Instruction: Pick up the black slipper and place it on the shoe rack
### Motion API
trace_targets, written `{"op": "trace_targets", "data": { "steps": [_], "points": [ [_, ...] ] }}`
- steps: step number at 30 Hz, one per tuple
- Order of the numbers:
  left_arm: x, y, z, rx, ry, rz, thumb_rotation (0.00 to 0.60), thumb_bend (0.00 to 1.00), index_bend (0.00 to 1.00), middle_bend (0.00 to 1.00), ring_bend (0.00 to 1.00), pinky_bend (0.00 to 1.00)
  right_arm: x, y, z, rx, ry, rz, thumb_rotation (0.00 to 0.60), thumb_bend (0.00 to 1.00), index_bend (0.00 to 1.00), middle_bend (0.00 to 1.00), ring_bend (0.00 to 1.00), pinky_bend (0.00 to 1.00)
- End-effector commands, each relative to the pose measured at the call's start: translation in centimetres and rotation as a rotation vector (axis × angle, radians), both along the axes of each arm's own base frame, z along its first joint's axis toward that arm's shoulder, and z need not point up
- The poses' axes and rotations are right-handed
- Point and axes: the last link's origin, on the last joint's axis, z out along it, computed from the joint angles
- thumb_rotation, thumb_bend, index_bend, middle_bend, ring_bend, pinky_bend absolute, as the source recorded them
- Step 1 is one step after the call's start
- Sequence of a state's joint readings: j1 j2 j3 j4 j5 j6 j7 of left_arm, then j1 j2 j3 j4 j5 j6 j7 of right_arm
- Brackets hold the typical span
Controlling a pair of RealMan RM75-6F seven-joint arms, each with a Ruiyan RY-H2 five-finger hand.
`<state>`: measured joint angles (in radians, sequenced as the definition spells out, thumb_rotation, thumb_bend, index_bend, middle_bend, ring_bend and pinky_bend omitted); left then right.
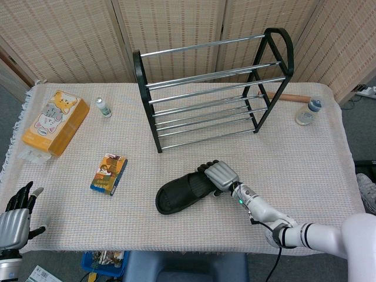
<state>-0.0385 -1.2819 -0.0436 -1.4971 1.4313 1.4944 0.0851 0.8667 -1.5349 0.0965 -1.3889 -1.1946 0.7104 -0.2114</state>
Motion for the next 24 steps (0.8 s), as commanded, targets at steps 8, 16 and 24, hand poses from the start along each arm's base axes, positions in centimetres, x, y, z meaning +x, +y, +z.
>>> {"op": "trace_targets", "data": {
  "steps": [8, 16, 24],
  "points": [
    [0.1, 0.2, 0.0, -0.003, 0.002, -0.006, 0.600, 0.32, 0.16, 0.00, 0.00, 0.15, -2.6, -1.9, 5.5, -0.173, -0.081, -0.089, 0.600, 0.45, 0.43, 0.44, 0.30, 0.46],
    [0.4, 0.6, -0.2, -0.010, 0.000, -0.022, 0.600, 0.32, 0.16, 0.00, 0.00, 0.15, -3.7, -5.1, 6.4, -0.280, -0.071, -0.189, 0.600, 0.45, 0.43, 0.44, 0.30, 0.46],
    [-0.1, 0.3, -0.1, -0.012, 0.002, -0.007, 0.600, 0.32, 0.16, 0.00, 0.00, 0.15, -3.1, -8.3, 4.6, -0.350, -0.056, -0.274, 0.600, 0.45, 0.43, 0.44, 0.30, 0.46]
  ]
}}
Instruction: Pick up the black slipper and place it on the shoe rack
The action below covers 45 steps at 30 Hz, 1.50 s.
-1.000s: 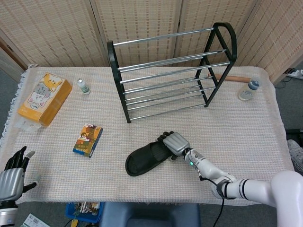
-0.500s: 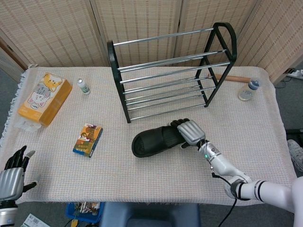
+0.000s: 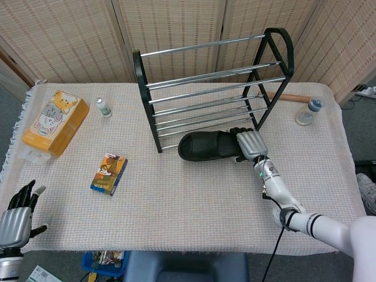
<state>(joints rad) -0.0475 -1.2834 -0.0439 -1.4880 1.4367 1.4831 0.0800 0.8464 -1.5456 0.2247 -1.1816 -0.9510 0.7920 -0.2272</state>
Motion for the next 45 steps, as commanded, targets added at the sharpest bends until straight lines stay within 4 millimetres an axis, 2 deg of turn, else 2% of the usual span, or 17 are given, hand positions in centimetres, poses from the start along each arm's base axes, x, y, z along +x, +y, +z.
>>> {"op": "trace_targets", "data": {
  "steps": [1, 7, 14, 20, 25, 30, 36, 39, 45],
  "points": [
    [-0.1, -0.1, 0.0, 0.000, -0.001, 0.004, 0.600, 0.32, 0.16, 0.00, 0.00, 0.15, 1.0, -1.6, -1.3, -0.025, 0.005, -0.032, 0.600, 0.45, 0.43, 0.44, 0.30, 0.46],
    [-0.5, -0.4, 0.2, 0.003, 0.001, 0.020, 0.600, 0.32, 0.16, 0.00, 0.00, 0.15, 2.1, -3.5, -2.6, -0.071, -0.029, -0.117, 0.600, 0.45, 0.43, 0.43, 0.30, 0.46],
    [-0.6, -0.5, 0.3, 0.002, 0.006, 0.022, 0.600, 0.32, 0.16, 0.00, 0.00, 0.15, 3.9, -4.6, -3.9, -0.110, -0.033, -0.193, 0.600, 0.45, 0.43, 0.39, 0.31, 0.46],
    [-0.7, -0.7, 0.2, -0.003, 0.008, 0.031, 0.600, 0.32, 0.16, 0.00, 0.00, 0.15, 5.1, -5.4, -4.3, -0.153, -0.054, -0.277, 0.600, 0.45, 0.43, 0.37, 0.30, 0.45],
    [-0.9, -0.8, 0.3, -0.001, 0.009, 0.043, 0.600, 0.32, 0.16, 0.00, 0.00, 0.15, 5.4, -5.6, -4.6, -0.198, -0.056, -0.307, 0.600, 0.45, 0.41, 0.34, 0.28, 0.37],
    [-0.9, -0.8, 0.2, -0.005, 0.010, 0.043, 0.600, 0.32, 0.16, 0.00, 0.00, 0.15, 5.8, -5.8, -4.9, -0.229, -0.059, -0.311, 0.600, 0.45, 0.30, 0.29, 0.23, 0.33],
    [-0.9, -0.9, 0.2, -0.007, 0.014, 0.046, 0.600, 0.32, 0.16, 0.00, 0.00, 0.15, 6.5, -6.2, -5.5, -0.235, -0.096, -0.306, 0.600, 0.45, 0.03, 0.14, 0.10, 0.26],
    [-1.0, -1.1, 0.2, -0.007, 0.017, 0.051, 0.600, 0.32, 0.16, 0.00, 0.00, 0.15, 6.6, -6.2, -5.9, -0.222, -0.102, -0.307, 0.600, 0.45, 0.00, 0.08, 0.06, 0.24],
    [-1.2, -1.3, 0.2, -0.011, 0.020, 0.060, 0.600, 0.32, 0.16, 0.00, 0.00, 0.15, 6.5, -6.2, -6.5, -0.167, -0.116, -0.300, 0.600, 0.42, 0.00, 0.05, 0.05, 0.20]
  ]
}}
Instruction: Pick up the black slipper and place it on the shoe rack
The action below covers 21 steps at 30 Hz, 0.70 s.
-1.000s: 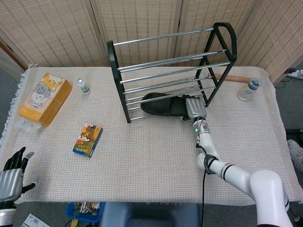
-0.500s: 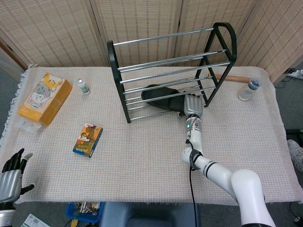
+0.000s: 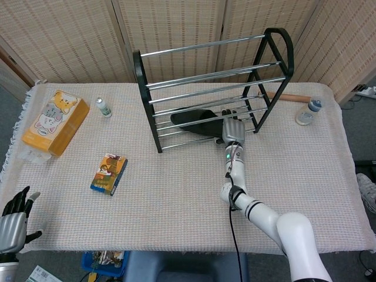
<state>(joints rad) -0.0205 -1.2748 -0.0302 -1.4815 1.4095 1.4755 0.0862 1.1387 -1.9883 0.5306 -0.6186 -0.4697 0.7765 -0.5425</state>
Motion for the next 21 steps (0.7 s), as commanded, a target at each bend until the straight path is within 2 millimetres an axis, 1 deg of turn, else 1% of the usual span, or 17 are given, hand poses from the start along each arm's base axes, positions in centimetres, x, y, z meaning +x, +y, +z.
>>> {"op": "trace_targets", "data": {
  "steps": [1, 4, 10, 15, 16, 17, 18, 20, 21],
  "points": [
    [0.0, 0.0, 0.0, -0.001, 0.001, 0.000, 0.600, 0.32, 0.16, 0.00, 0.00, 0.15, 0.0, 0.1, -0.2, 0.029, -0.021, 0.014, 0.600, 0.42, 0.00, 0.04, 0.04, 0.19],
    [0.0, 0.0, 0.0, 0.001, 0.001, -0.002, 0.600, 0.32, 0.16, 0.00, 0.00, 0.15, 0.0, 0.2, -0.1, 0.046, -0.035, 0.034, 0.600, 0.40, 0.00, 0.03, 0.03, 0.16],
    [0.0, 0.0, -0.1, -0.001, -0.005, -0.001, 0.600, 0.32, 0.16, 0.00, 0.00, 0.15, -0.9, 1.0, 0.2, 0.107, -0.041, 0.065, 0.600, 0.38, 0.00, 0.02, 0.02, 0.15],
    [0.0, 0.0, -0.2, -0.002, -0.004, -0.005, 0.600, 0.32, 0.16, 0.00, 0.00, 0.15, -1.5, 1.5, 0.8, 0.162, -0.041, 0.089, 0.600, 0.38, 0.00, 0.01, 0.01, 0.09],
    [0.1, 0.1, -0.2, -0.001, -0.004, -0.007, 0.600, 0.32, 0.16, 0.00, 0.00, 0.15, -1.6, 1.7, 0.9, 0.173, -0.042, 0.097, 0.600, 0.36, 0.00, 0.01, 0.01, 0.08],
    [0.1, 0.1, -0.1, -0.001, -0.004, -0.009, 0.600, 0.32, 0.16, 0.00, 0.00, 0.15, -1.6, 1.8, 0.9, 0.177, -0.043, 0.101, 0.600, 0.27, 0.00, 0.01, 0.01, 0.07],
    [0.1, 0.1, -0.1, 0.000, -0.005, -0.011, 0.600, 0.32, 0.16, 0.00, 0.00, 0.15, -1.6, 1.9, 1.0, 0.182, -0.044, 0.105, 0.600, 0.16, 0.00, 0.00, 0.01, 0.06],
    [0.2, 0.1, -0.1, 0.002, -0.005, -0.013, 0.600, 0.32, 0.16, 0.00, 0.00, 0.15, -1.5, 2.0, 1.0, 0.192, -0.046, 0.117, 0.600, 0.01, 0.00, 0.00, 0.01, 0.04],
    [0.2, 0.1, -0.1, 0.003, -0.004, -0.013, 0.600, 0.32, 0.16, 0.00, 0.00, 0.15, -1.4, 2.1, 1.1, 0.193, -0.043, 0.125, 0.600, 0.00, 0.00, 0.00, 0.00, 0.04]
  ]
}}
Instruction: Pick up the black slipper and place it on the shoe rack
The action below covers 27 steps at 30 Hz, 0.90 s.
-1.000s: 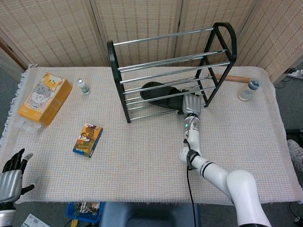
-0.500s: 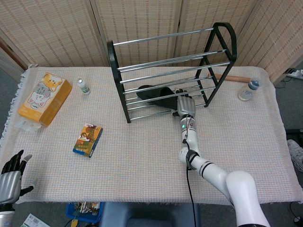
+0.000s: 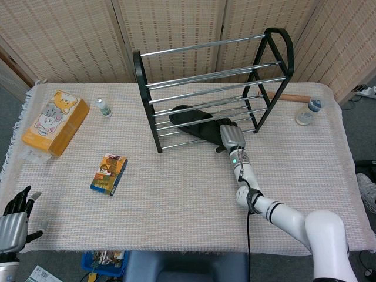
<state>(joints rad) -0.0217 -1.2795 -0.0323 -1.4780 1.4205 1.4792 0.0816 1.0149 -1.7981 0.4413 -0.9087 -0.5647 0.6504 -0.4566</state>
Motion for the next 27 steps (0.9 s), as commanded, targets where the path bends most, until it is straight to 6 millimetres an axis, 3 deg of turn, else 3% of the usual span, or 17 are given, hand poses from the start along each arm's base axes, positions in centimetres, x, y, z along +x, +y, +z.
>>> {"op": "trace_targets", "data": {
  "steps": [1, 8, 14, 19, 27],
  "points": [
    [0.0, 0.0, 0.0, 0.001, 0.002, 0.001, 0.600, 0.32, 0.16, 0.00, 0.00, 0.15, 0.0, 0.3, 0.1, 0.011, 0.009, 0.023, 0.600, 0.00, 0.00, 0.00, 0.00, 0.04],
    [0.1, -0.2, 0.0, -0.002, 0.003, 0.000, 0.600, 0.32, 0.16, 0.00, 0.00, 0.15, -0.8, 1.0, 0.9, -0.003, 0.091, 0.067, 0.600, 0.00, 0.00, 0.03, 0.00, 0.04],
    [0.2, -0.1, -0.2, -0.007, 0.001, 0.000, 0.600, 0.32, 0.16, 0.00, 0.00, 0.15, -2.5, 1.3, 1.6, -0.006, 0.112, 0.032, 0.600, 0.00, 0.00, 0.07, 0.03, 0.04],
    [0.4, 0.1, -0.1, -0.004, 0.006, -0.008, 0.600, 0.32, 0.16, 0.00, 0.00, 0.15, -3.8, 1.4, 1.2, 0.015, 0.131, 0.011, 0.600, 0.00, 0.00, 0.07, 0.04, 0.04],
    [0.5, 0.2, 0.0, -0.002, 0.010, -0.007, 0.600, 0.32, 0.16, 0.00, 0.00, 0.15, -4.0, 1.8, 0.6, 0.041, 0.132, 0.030, 0.600, 0.00, 0.00, 0.08, 0.04, 0.04]
  ]
}}
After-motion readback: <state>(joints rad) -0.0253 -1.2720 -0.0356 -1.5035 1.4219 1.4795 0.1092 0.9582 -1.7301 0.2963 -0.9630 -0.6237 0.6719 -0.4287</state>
